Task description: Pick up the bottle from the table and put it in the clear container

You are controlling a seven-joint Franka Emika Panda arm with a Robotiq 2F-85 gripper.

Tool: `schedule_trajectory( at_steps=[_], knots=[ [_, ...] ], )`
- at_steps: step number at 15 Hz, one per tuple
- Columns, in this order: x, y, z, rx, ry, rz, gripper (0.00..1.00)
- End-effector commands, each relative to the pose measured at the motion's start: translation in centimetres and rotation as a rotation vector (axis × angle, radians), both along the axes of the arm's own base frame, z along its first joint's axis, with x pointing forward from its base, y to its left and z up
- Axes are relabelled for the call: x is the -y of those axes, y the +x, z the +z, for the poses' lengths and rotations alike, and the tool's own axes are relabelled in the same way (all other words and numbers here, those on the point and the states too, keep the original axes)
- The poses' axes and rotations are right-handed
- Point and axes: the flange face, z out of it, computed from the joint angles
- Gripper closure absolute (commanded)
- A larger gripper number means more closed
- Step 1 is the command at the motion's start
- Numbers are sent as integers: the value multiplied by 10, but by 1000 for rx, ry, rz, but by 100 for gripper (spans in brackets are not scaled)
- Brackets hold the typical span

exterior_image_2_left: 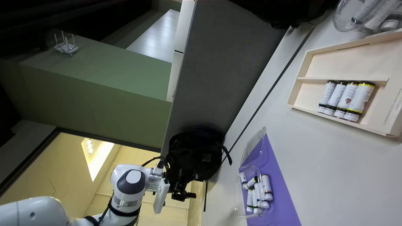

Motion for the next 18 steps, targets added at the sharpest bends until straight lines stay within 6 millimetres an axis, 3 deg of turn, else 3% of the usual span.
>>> schedule_trajectory(
  at_steps=[1, 4, 8, 13, 18],
  knots=[
    [-3, 15, -9, 2, -18, -17, 0],
    [-8, 40, -31, 1, -50, -52, 0],
    [-11, 44, -29, 3, -50, -56, 0],
    [14, 58, -43, 114, -20, -74, 0],
    [20, 59, -54, 112, 13, -76, 0]
  ],
)
